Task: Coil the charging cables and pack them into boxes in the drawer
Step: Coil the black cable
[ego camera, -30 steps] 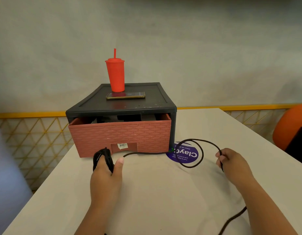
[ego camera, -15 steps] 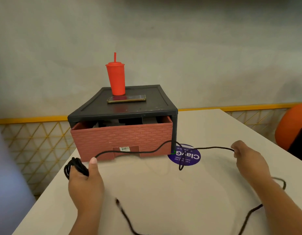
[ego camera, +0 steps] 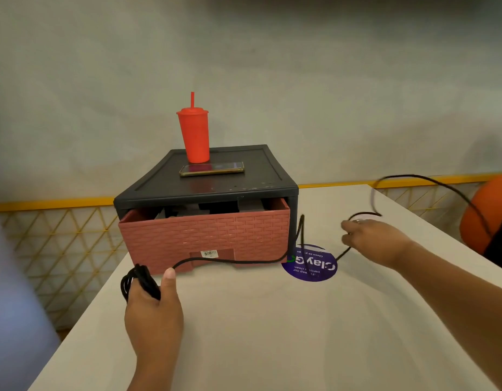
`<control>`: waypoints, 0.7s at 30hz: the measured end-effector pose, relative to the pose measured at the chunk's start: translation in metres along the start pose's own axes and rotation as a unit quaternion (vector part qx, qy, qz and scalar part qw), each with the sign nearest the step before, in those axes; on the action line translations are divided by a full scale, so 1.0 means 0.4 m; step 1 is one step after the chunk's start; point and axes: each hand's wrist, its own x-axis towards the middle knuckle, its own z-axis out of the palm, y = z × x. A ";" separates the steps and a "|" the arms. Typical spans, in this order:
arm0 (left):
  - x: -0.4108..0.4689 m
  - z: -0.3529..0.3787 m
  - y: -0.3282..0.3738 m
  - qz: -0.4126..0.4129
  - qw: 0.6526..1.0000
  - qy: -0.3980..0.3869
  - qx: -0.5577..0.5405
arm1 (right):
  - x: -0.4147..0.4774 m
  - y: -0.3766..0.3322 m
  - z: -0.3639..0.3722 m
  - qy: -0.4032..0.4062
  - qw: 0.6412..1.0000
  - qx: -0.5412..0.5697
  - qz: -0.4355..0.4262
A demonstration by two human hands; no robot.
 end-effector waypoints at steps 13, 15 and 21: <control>-0.006 0.002 0.006 -0.004 1.000 -0.021 -0.007 | 0.009 -0.119 0.068 -0.024 0.943 0.313 0.111; -0.004 0.000 0.005 -0.007 1.000 -0.018 -0.012 | -0.019 -0.091 0.065 -0.003 0.935 0.320 0.151; 0.003 -0.011 0.009 -0.017 1.000 0.007 -0.017 | -0.123 0.051 0.086 0.191 0.790 0.404 0.420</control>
